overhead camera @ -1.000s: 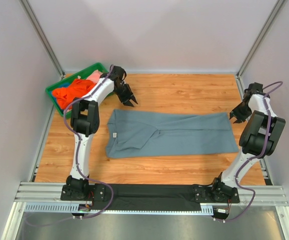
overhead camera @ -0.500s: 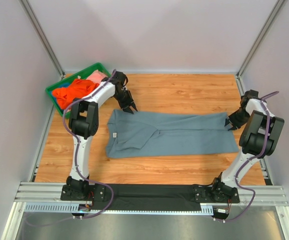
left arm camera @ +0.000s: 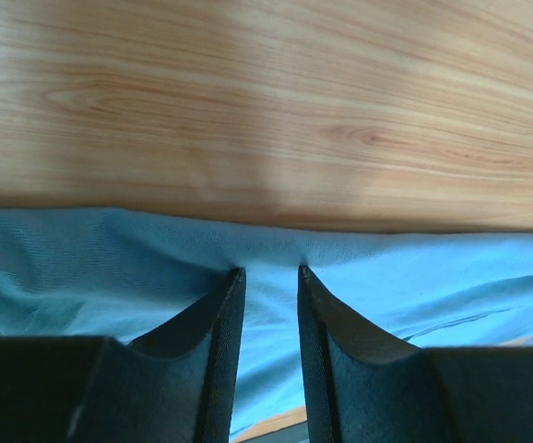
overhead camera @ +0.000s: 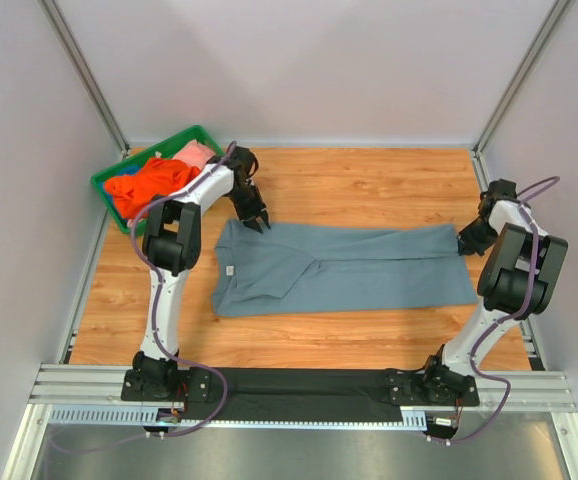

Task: Fold and stack the t-shirts
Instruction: Fold the tshirt

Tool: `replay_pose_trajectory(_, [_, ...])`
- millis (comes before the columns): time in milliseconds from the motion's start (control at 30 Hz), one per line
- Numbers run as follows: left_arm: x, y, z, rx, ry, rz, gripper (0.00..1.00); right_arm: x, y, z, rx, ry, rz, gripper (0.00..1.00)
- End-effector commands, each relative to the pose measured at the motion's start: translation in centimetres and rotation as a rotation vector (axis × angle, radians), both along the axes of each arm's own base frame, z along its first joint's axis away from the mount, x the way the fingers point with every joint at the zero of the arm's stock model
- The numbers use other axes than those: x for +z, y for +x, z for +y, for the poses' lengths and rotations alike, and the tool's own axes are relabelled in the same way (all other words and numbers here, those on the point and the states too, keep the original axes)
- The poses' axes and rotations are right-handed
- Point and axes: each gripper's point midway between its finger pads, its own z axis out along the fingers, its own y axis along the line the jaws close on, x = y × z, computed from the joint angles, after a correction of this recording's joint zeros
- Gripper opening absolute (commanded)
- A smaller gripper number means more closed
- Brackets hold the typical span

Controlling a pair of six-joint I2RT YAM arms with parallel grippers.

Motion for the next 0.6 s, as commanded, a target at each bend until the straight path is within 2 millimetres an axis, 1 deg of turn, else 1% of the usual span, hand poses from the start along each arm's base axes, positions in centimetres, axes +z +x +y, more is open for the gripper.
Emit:
replay_pose_trajectory(0, [-1.3, 0.0, 1.6, 0.005, 0.095, 0.019, 0.37, 2.6, 1.6, -2.1, 0.024, -0.132, -0.115, 0.00])
replay_pose_trajectory(33, [-1.2, 0.1, 1.8, 0.009, 0.098, 0.022, 0.37, 2.8, 2.0, -2.2, 0.036, -0.143, -0.139, 0.00])
replay_pose_trajectory(67, [-1.0, 0.3, 1.7, 0.011, 0.093, 0.016, 0.37, 2.3, 1.8, -2.0, 0.045, -0.134, -0.138, 0.00])
replay_pose_trajectory(133, [-0.7, 0.4, 1.5, 0.016, 0.084, 0.015, 0.37, 1.9, 2.3, -1.8, 0.054, -0.128, -0.162, 0.00])
replay_pose_trajectory(200, [-0.2, 0.8, 1.3, 0.018, 0.074, 0.001, 0.37, 1.4, 2.1, -1.6, 0.051, -0.120, -0.163, 0.00])
replay_pose_trajectory(333, [1.2, 1.1, 0.5, 0.027, 0.030, -0.011, 0.37, 2.0, 2.4, -1.9, 0.038, -0.146, -0.197, 0.00])
replay_pose_trajectory(367, [1.5, 1.3, 0.3, 0.030, 0.018, -0.015, 0.37, 1.7, 2.3, -1.9, 0.042, -0.145, -0.186, 0.02])
replay_pose_trajectory(433, [3.1, 1.6, -0.7, 0.021, -0.044, -0.040, 0.37, 1.8, 2.4, -1.9, 0.049, -0.135, -0.159, 0.05])
replay_pose_trajectory(467, [4.1, 1.8, -1.2, 0.012, -0.072, -0.059, 0.38, 1.8, 2.3, -2.0, 0.047, -0.131, -0.146, 0.08])
replay_pose_trajectory(500, [5.4, 1.7, -1.5, 0.001, -0.097, -0.074, 0.38, 2.2, 2.2, -1.9, 0.045, -0.124, -0.136, 0.11])
replay_pose_trajectory(567, [7.0, 1.6, -1.6, -0.015, -0.107, -0.097, 0.40, 3.2, 2.0, -2.2, 0.026, -0.130, -0.114, 0.20])
